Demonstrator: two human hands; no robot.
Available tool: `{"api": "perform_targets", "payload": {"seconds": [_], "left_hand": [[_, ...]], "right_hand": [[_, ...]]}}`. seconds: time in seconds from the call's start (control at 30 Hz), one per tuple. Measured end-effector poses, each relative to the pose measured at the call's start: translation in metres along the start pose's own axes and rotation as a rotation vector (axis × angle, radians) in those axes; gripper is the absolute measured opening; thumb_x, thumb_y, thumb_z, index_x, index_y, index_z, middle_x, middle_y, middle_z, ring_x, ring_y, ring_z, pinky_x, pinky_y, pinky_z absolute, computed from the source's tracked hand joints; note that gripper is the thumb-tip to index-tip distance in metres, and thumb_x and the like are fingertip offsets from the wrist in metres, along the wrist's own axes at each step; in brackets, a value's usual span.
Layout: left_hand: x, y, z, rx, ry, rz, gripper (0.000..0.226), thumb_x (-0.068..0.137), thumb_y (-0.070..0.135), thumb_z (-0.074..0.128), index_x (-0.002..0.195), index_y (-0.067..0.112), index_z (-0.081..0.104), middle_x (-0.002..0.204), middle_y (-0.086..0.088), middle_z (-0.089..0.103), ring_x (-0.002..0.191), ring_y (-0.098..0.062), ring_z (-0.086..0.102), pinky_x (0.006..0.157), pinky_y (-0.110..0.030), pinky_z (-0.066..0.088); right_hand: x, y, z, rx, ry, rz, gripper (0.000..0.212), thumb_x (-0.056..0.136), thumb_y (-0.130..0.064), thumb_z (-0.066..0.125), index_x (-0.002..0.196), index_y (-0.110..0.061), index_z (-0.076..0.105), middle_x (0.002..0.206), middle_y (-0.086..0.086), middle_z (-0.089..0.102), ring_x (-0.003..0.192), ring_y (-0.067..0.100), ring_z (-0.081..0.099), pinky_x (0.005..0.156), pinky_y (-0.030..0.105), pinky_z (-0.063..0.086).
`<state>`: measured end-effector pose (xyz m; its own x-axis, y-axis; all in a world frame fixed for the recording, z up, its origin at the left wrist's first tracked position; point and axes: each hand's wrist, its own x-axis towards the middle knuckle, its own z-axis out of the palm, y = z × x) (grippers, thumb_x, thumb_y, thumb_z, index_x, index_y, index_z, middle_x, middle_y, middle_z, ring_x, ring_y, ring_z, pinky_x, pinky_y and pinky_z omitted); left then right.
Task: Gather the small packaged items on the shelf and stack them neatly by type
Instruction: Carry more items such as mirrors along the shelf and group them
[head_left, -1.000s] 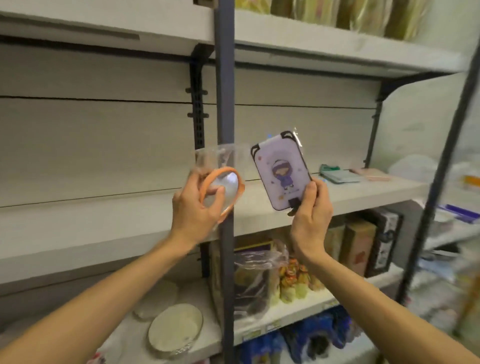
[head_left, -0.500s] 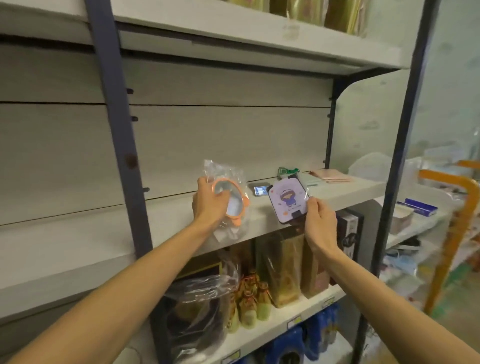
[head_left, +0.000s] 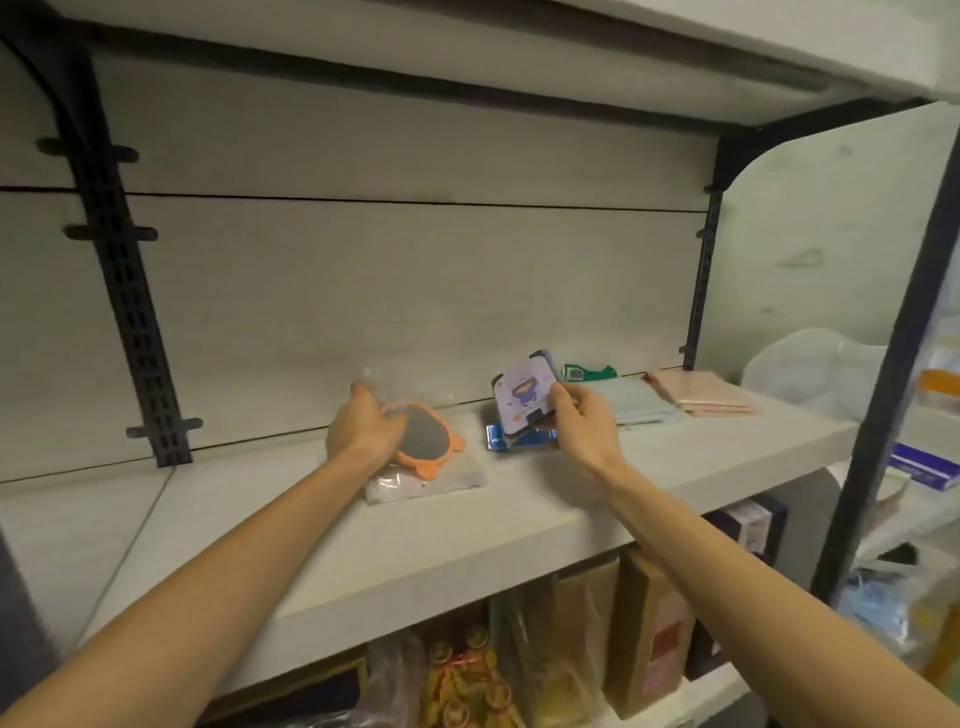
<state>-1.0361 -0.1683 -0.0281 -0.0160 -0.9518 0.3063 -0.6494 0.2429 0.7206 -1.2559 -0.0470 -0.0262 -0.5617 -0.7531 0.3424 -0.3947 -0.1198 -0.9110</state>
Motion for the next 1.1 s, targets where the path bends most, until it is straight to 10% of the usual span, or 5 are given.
{"api": "perform_targets", "payload": {"seconds": [0.2,0.57,0.87,1.1], "left_hand": [[0.011,-0.021,0.003,0.302,0.02,0.09,0.049,0.078,0.037,0.071,0.115,0.011,0.052,0.123,-0.01,0.055,0.113,-0.033,0.055,0.082,-0.041,0.048],[0.007,-0.008,0.021,0.641,0.114,0.368,0.041,0.083,0.019,0.069,0.124,0.013,0.064,0.122,-0.011,0.062,0.11,-0.038,0.059,0.088,-0.044,0.046],[-0.021,0.001,-0.008,0.805,0.211,0.394,0.055,0.094,0.043,0.026,0.121,0.015,0.065,0.122,-0.009,0.064,0.115,-0.033,0.056,0.103,-0.045,0.035],[-0.072,-0.009,-0.081,0.882,0.339,0.523,0.045,0.098,0.043,0.037,0.118,0.014,0.064,0.129,-0.009,0.059,0.126,-0.031,0.05,0.122,-0.05,0.02]], "right_hand": [[0.035,0.021,0.008,-0.461,0.018,-0.203,0.027,0.102,-0.033,0.047,0.101,-0.015,0.066,0.095,0.007,0.07,0.091,0.029,0.063,0.068,0.032,0.04],[0.05,0.038,0.016,-0.698,-0.096,-0.183,0.04,0.093,-0.021,0.057,0.131,-0.009,0.055,0.136,0.012,0.056,0.13,0.034,0.042,0.104,0.04,0.037],[0.044,0.036,0.02,-0.52,-0.186,-0.339,0.047,0.088,-0.016,0.057,0.134,-0.009,0.057,0.141,0.01,0.054,0.141,0.034,0.034,0.109,0.049,0.035],[0.019,-0.004,0.031,-0.378,-0.064,-0.644,0.049,0.092,-0.021,0.051,0.138,-0.006,0.05,0.146,0.013,0.049,0.144,0.036,0.032,0.111,0.05,0.033]]}}
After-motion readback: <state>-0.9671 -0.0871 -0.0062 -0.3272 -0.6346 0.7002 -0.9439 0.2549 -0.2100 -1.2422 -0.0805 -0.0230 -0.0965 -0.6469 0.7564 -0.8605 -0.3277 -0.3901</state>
